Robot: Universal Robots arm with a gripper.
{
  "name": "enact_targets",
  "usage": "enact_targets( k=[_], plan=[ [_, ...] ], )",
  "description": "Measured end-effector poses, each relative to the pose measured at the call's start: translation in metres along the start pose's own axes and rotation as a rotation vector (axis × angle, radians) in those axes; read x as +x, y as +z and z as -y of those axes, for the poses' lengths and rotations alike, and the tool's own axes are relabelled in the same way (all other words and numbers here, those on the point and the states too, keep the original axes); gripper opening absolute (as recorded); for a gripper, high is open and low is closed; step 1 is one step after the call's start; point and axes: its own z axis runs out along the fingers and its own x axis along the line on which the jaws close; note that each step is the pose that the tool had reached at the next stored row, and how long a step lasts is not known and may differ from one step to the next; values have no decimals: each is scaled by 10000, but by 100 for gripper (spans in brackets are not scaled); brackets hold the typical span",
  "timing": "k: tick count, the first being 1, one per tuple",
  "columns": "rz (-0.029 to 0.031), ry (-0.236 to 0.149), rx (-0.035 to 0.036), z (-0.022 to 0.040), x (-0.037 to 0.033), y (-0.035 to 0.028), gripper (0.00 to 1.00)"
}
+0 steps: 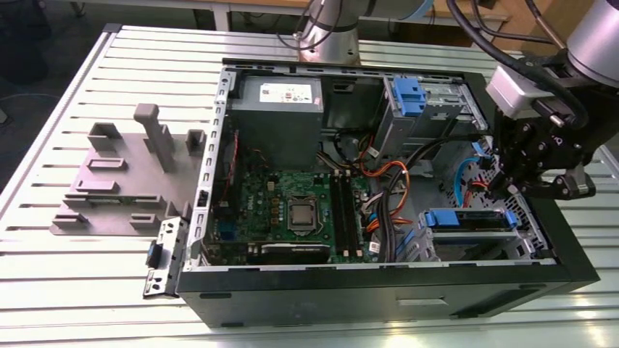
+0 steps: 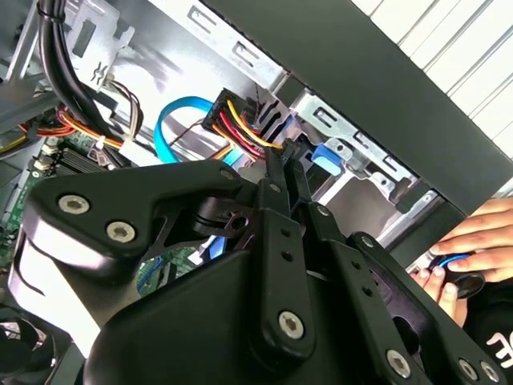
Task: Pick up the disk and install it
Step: 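Insert the first disk wire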
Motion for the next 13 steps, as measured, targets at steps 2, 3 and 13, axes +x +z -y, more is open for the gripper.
enact_targets(
  k=[2, 3, 13],
  plan=[
    [3, 41, 8, -21, -2, 5, 17],
    [3, 60, 13, -34, -4, 8, 17],
    [-24, 91, 235, -112, -12, 34, 17]
  ],
)
